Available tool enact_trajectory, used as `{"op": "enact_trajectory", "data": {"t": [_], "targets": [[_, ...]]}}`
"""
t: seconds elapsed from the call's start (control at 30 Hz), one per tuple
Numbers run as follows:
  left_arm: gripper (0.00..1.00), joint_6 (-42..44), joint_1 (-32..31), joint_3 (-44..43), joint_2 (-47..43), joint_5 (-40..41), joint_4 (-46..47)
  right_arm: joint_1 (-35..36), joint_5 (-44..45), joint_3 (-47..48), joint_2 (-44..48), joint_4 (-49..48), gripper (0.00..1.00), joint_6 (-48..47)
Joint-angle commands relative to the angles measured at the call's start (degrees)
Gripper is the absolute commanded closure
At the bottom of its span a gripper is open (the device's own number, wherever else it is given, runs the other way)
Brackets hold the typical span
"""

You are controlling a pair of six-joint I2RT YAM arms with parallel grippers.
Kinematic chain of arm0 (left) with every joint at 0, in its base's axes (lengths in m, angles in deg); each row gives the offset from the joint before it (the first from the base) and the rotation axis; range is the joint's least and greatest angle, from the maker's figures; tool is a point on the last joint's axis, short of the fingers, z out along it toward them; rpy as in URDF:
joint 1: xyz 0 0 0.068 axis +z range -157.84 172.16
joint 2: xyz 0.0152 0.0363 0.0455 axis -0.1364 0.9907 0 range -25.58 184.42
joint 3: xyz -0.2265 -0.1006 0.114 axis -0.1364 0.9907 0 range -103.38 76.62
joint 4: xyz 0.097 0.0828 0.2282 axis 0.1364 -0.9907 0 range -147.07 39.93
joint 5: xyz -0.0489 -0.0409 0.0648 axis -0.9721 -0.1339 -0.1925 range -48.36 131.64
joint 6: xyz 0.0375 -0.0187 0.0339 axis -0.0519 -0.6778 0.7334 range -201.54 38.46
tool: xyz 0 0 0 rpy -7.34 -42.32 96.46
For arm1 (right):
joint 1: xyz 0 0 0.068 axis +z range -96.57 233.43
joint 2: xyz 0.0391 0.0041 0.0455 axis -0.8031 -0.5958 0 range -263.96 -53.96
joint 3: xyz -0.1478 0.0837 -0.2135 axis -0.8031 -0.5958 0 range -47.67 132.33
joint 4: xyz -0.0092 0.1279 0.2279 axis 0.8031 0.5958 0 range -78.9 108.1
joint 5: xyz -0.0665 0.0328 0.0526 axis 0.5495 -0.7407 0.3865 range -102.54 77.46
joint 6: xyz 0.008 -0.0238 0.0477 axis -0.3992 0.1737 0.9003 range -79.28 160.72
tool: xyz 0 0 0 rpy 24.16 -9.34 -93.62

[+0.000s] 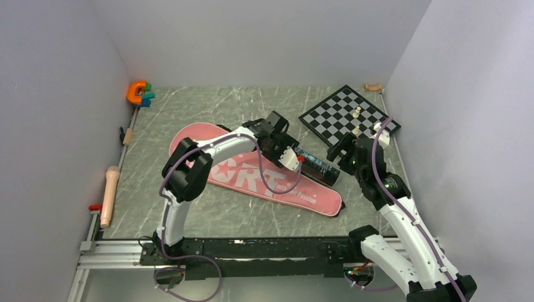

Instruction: Pack up the badminton gear

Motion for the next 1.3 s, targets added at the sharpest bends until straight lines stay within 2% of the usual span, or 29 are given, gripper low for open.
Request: {"op": "enact_trajectory", "data": {"t": [0.0,0.1,0.13,0.17,0.37,0.4,0.53,0.7,0.87,0.97,1.1,1.27], "targets": [[0.46,-1.2,-0.9,-5.2,2.7,-5.3,-5.2,-1.7,-2.2,-0.6,-0.1,-2.5,0.11,-2.1],[0.35,-4.7,-1.0,-3.2,2.7,-5.7,-2.9,-2.8,-3.5,-1.3,-0.1,-3.0,0.11,-2.6],[0.27,-5.3,-1.0,-2.1,2.2,-6.0,-2.3,-3.0,-4.0,-1.4,-0.2,-3.1,0.11,-2.7],[0.15,-5.8,-0.9,-0.2,1.7,-6.1,-1.5,-3.4,-4.5,-1.5,-0.3,-3.3,0.11,-2.9],[0.09,-9.0,-0.4,2.9,0.4,-6.8,0.3,-4.7,-7.1,-2.4,-1.5,-4.6,0.1,-3.2],[0.02,-9.8,-0.4,2.4,0.5,-7.0,-0.3,-4.9,-7.5,-2.4,-1.8,-4.7,0.1,-3.2],[0.01,-11.0,0.1,-0.5,0.6,-8.2,-6.0,-5.3,-8.5,-2.6,-2.0,-4.9,0.1,-3.3],[0.01,-9.5,0.5,2.7,-1.2,-6.6,-3.9,-5.8,-9.0,-3.2,-2.0,-4.9,0.1,-2.9],[0.01,-15.2,0.4,5.9,-1.5,1.7,14.3,-5.8,-9.8,-3.7,-1.6,-4.8,0.1,-2.0],[0.01,-17.1,0.4,5.7,-2.1,3.7,19.0,-5.8,-9.9,-3.6,-1.4,-4.5,0.09,-1.7],[0.01,-18.0,0.4,6.2,-4.6,3.2,20.1,-5.8,-10.1,-3.4,-1.5,-4.5,0.1,-1.5],[0.0,-18.7,0.5,6.5,-7.9,0.4,13.8,-5.8,-10.7,-3.2,-2.2,-4.6,0.1,-1.3]]}}
